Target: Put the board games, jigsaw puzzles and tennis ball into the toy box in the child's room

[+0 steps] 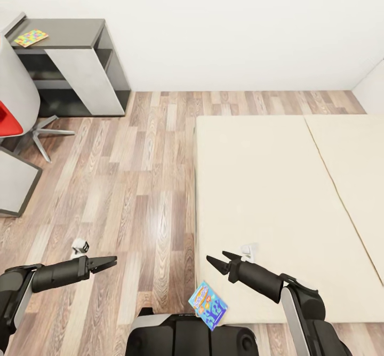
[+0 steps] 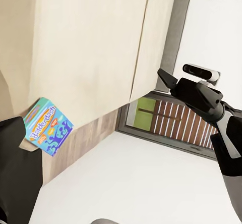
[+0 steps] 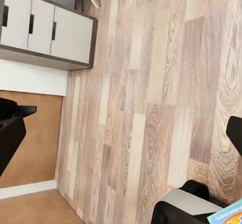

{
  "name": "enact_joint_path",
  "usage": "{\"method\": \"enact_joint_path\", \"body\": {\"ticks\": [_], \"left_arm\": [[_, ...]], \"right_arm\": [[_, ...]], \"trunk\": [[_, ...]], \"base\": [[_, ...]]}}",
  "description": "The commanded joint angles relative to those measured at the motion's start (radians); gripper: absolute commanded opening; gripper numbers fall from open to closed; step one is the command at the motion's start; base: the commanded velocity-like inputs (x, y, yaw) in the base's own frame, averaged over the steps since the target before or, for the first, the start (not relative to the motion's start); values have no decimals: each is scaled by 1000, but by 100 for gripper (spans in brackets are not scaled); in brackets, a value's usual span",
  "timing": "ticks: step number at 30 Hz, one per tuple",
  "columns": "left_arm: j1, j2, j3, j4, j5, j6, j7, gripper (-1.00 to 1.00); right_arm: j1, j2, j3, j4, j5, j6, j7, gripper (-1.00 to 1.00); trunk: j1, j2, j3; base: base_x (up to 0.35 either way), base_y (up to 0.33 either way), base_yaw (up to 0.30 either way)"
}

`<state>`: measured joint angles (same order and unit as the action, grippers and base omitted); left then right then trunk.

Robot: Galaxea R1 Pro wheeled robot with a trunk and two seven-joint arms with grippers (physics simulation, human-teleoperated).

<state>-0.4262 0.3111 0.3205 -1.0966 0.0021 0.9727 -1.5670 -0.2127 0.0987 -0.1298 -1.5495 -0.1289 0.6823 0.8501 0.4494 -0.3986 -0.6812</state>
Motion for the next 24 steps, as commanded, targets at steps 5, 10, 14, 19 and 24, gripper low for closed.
{"method": "enact_joint_path", "body": {"ticks": [5,10,14,19,24], "left_arm": [[0,0,0,0,-1,11,-4,100],[0,0,0,0,-1,11,-4,100],[0,0,0,0,-1,11,-4,100],[0,0,0,0,-1,11,-4,100],[0,0,0,0,-1,11,-4,100]], "right_arm": [[0,1,-2,2,-2,6,3,100],[0,1,-2,3,-1,6,3,100],[0,1,-2,3,0,5,3,100],[0,1,-2,3,0,5,3,100],[0,2,-2,3,0,5,3,100]], "trunk": [[1,-1,7],[1,-1,15],[1,-1,22],[1,-1,30],[1,-1,38]], "base": [[0,0,0],[0,0,0],[0,0,0],[0,0,0],[0,0,0]]}}
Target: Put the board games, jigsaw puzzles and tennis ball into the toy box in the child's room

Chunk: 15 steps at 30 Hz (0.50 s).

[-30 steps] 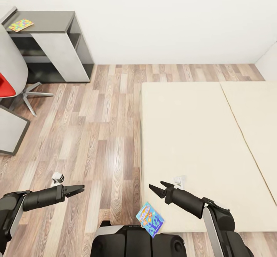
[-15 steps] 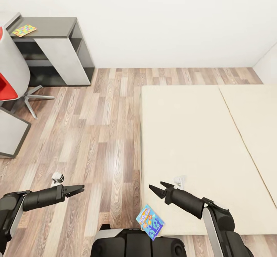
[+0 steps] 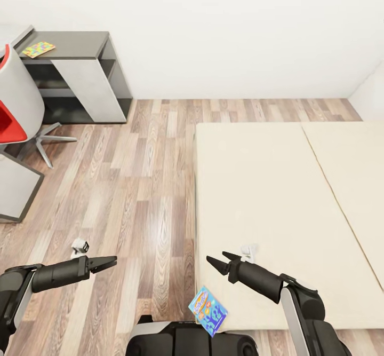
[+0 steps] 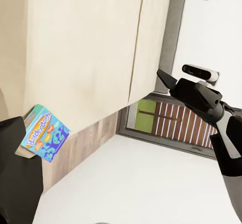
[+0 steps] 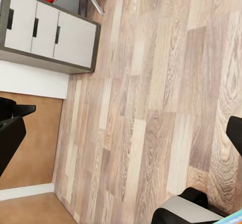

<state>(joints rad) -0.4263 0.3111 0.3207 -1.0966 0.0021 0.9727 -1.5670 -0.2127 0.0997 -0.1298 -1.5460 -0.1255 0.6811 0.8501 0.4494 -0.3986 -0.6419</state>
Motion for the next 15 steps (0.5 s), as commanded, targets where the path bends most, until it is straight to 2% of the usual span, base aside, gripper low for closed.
{"method": "enact_joint_path", "body": {"ticks": [1,15], "left_arm": [[0,0,0,0,-1,11,-4,100],[0,0,0,0,-1,11,-4,100]], "right_arm": [[-1,1,-2,0,-3,6,3,100],[-1,2,-1,0,-2,6,3,100]], "trunk": [[1,-1,1],[1,-1,23]], "base": [[0,0,0],[0,0,0]]}}
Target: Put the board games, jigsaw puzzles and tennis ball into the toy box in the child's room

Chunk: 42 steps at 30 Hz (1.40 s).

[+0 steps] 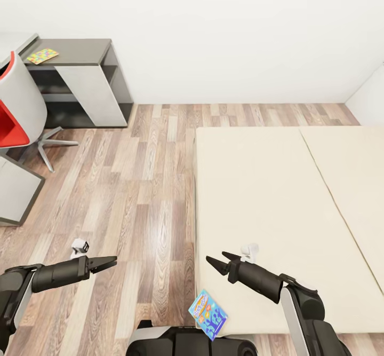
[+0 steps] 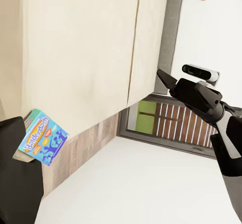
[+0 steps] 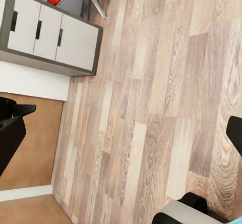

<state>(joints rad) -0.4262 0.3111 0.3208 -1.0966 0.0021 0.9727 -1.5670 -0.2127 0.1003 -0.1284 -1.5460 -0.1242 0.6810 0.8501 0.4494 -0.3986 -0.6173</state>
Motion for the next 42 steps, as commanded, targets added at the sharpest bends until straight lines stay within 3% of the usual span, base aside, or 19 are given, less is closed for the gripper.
{"method": "enact_joint_path", "body": {"ticks": [1,42], "left_arm": [[0,0,0,0,-1,11,-4,100],[0,1,0,0,-1,11,-4,100]], "right_arm": [[-1,1,-2,0,-3,6,3,100],[-1,6,-1,1,-2,6,3,100]], "trunk": [[1,-1,1],[1,-1,68]], "base": [[0,0,0],[0,0,0]]}}
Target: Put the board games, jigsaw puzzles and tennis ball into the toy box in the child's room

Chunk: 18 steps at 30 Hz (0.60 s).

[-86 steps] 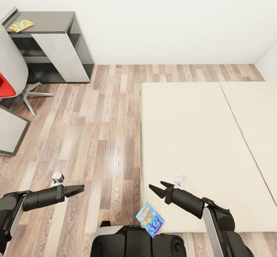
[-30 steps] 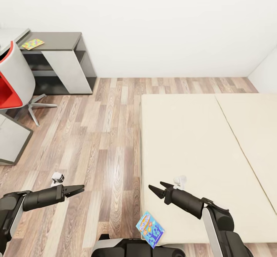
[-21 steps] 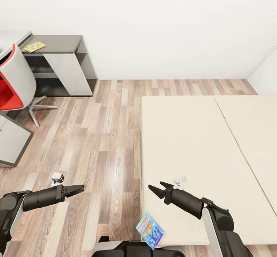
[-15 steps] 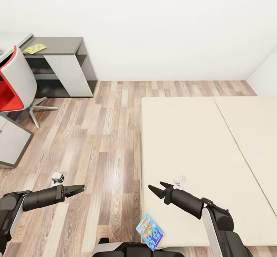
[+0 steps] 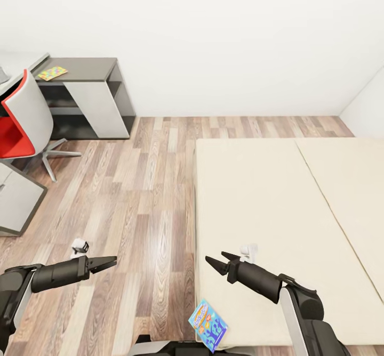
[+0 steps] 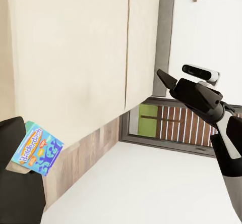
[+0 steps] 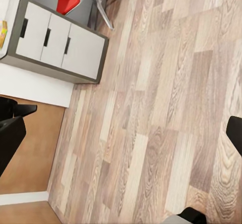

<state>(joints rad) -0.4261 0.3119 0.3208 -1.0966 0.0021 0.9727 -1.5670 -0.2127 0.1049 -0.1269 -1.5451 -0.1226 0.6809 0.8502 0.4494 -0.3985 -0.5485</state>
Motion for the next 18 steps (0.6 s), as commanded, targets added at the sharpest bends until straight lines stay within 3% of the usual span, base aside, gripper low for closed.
{"method": "enact_joint_path", "body": {"ticks": [1,18], "left_arm": [[0,0,0,0,-1,11,-4,100],[0,1,0,0,-1,11,-4,100]], "right_arm": [[-1,1,-2,0,-3,6,3,100],[-1,1,-2,0,-2,6,3,100]], "trunk": [[1,-1,0],[1,-1,28]], "base": [[0,0,0],[0,0,0]]}}
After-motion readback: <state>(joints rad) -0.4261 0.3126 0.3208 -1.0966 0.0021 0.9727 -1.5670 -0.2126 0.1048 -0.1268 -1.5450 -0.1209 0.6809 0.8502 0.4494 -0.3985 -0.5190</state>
